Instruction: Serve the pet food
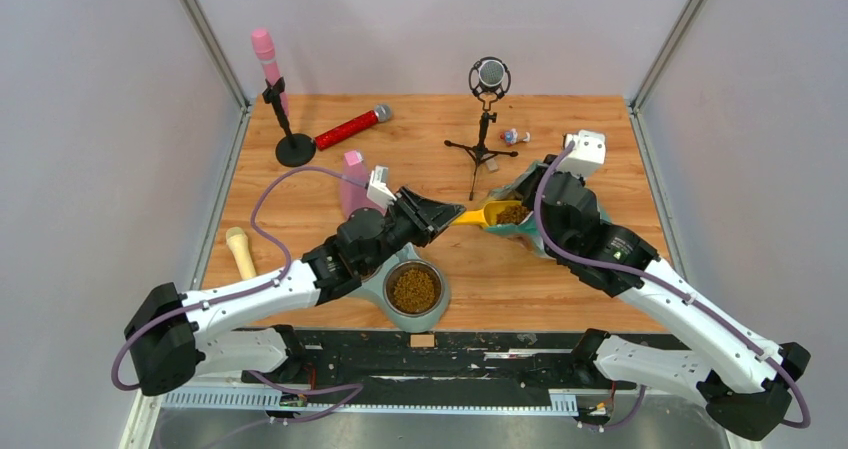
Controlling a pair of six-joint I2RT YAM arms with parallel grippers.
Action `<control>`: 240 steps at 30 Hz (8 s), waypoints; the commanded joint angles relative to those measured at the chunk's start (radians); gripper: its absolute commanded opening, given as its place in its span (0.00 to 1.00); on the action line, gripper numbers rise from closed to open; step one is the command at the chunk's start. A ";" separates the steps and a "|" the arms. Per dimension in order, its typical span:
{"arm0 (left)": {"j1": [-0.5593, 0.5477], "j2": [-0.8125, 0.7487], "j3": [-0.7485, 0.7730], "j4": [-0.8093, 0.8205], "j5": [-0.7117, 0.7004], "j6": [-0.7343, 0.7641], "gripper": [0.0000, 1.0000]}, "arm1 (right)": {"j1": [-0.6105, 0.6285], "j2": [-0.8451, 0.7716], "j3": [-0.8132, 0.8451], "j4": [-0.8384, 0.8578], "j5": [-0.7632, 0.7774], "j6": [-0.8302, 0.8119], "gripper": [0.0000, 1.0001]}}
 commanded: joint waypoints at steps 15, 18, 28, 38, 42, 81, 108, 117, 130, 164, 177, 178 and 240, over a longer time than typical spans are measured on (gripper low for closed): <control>0.025 -0.037 -0.213 0.415 -0.087 -0.162 0.00 | 0.002 -0.044 0.055 0.171 0.026 0.009 0.00; 0.025 -0.031 -0.122 0.346 -0.070 -0.123 0.00 | 0.002 -0.031 0.062 0.173 0.006 -0.004 0.00; -0.008 0.052 0.103 0.202 -0.164 0.016 0.00 | 0.002 -0.014 0.075 0.174 -0.020 -0.022 0.00; -0.048 0.069 0.107 0.135 -0.348 -0.106 0.00 | 0.002 -0.001 0.073 0.174 -0.025 -0.025 0.00; -0.050 0.041 0.032 0.160 -0.400 -0.218 0.00 | 0.002 -0.006 0.071 0.175 -0.023 -0.022 0.00; -0.057 0.043 -0.321 0.817 -0.326 -0.401 0.00 | 0.002 -0.052 0.072 0.175 -0.015 -0.018 0.00; -0.057 -0.615 -0.298 -0.118 -0.554 -0.272 0.00 | 0.002 -0.077 0.062 0.185 0.035 -0.032 0.00; -0.057 -0.900 -0.258 -0.583 -0.694 -0.256 0.00 | 0.002 -0.055 0.063 0.187 0.039 -0.037 0.00; -0.057 -1.065 -0.152 -1.083 -0.802 -0.310 0.00 | 0.002 -0.050 0.061 0.192 0.052 -0.043 0.00; -0.057 -0.799 0.055 -1.641 -0.928 -0.354 0.00 | 0.002 -0.042 0.052 0.190 0.081 -0.064 0.00; -0.057 -0.719 0.098 -1.744 -0.939 -0.410 0.00 | 0.002 -0.042 0.049 0.186 0.086 -0.060 0.00; -0.057 -0.718 0.100 -1.745 -0.939 -0.408 0.00 | 0.003 -0.042 0.049 0.187 0.086 -0.060 0.00; 0.430 -0.226 -0.242 -0.996 -1.071 -0.792 0.17 | 0.002 -0.017 0.038 0.182 0.055 -0.076 0.00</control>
